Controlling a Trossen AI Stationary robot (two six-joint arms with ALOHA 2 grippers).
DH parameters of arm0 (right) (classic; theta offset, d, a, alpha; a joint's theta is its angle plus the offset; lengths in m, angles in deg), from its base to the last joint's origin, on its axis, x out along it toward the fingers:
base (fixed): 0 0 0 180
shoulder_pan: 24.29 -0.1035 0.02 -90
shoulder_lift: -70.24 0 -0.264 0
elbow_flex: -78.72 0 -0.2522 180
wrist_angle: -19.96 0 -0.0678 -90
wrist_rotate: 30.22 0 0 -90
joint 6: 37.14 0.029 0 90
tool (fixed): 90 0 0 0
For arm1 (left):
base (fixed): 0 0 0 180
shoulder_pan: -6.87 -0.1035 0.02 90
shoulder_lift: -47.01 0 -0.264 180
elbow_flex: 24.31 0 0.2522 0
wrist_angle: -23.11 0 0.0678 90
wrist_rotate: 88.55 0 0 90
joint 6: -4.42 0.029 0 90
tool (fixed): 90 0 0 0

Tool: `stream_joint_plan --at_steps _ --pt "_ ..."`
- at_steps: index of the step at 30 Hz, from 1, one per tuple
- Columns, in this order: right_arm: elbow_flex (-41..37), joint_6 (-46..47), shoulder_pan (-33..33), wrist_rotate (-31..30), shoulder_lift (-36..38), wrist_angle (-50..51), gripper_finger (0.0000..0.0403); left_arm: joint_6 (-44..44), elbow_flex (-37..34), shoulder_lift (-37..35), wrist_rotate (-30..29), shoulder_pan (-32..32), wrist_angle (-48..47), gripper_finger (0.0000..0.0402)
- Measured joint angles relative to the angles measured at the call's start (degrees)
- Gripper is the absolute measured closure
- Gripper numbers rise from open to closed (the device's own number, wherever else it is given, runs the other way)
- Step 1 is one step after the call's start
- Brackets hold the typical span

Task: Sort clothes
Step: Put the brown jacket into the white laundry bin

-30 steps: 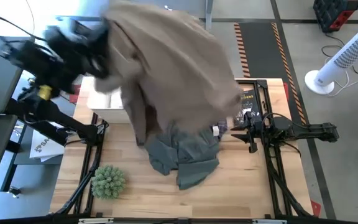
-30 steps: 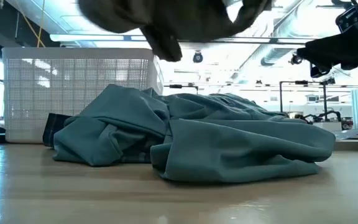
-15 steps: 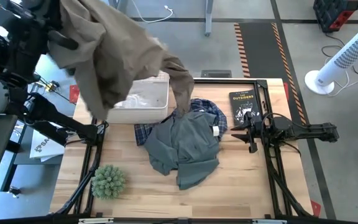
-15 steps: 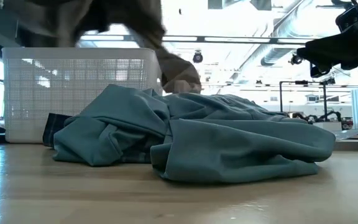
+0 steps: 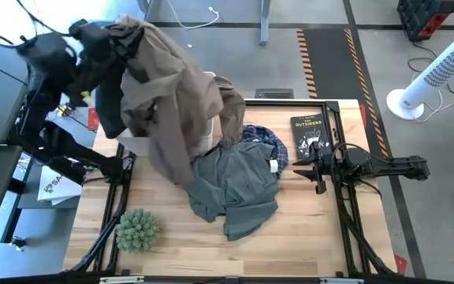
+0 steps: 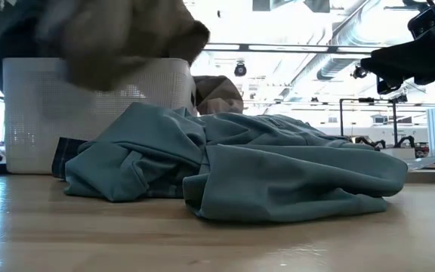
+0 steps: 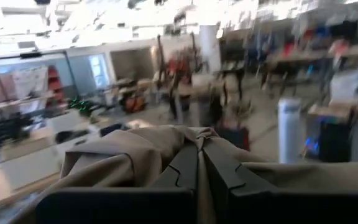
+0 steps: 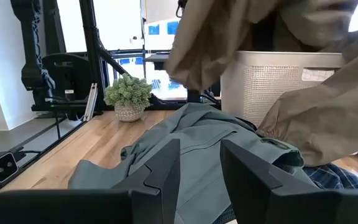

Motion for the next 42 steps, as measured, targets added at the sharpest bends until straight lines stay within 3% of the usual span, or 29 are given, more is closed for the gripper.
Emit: stream_joint_plan --at_steps 3,7,12,19,22,28,33,38,42 --pt "0.0 0.0 0.0 0.0 0.0 0.0 0.0291 -4.1 -1.9 1.3 5.3 -7.2 -6.3 0.0401" --pt "0.0 0.0 0.0 0.0 0.0 0.0 0.0291 -11.4 -9.4 3.6 17.3 -17.5 -12.1 0.0401" --pt "0.0 0.0 0.0 0.0 0.0 0.0 0.0291 -19.9 -19.9 7.3 18.1 -26.3 -21.0 0.0401" --pt "0.0 0.0 0.0 0.0 0.0 0.0 0.0291 -29.1 -33.4 14.0 32.5 -32.4 -31.7 0.0389" --pt "0.0 0.0 0.0 0.0 0.0 0.0 0.0291 -31.8 -35.1 17.7 34.4 -33.5 -39.2 0.0365" --pt "0.0 0.0 0.0 0.0 0.0 0.0 0.0291 -28.6 -30.5 19.7 36.2 -34.8 -47.5 0.0286" --pt "0.0 0.0 0.0 0.0 0.0 0.0 0.0291 -27.3 -19.1 17.8 34.4 -35.2 -47.4 0.0232" --pt "0.0 0.0 0.0 0.0 0.0 0.0 0.0291 -28.0 -5.2 16.3 33.8 -34.1 -47.1 0.0222" --pt "0.0 0.0 0.0 0.0 0.0 0.0 0.0291 -30.1 1.5 14.5 36.1 -29.1 -46.5 0.023"
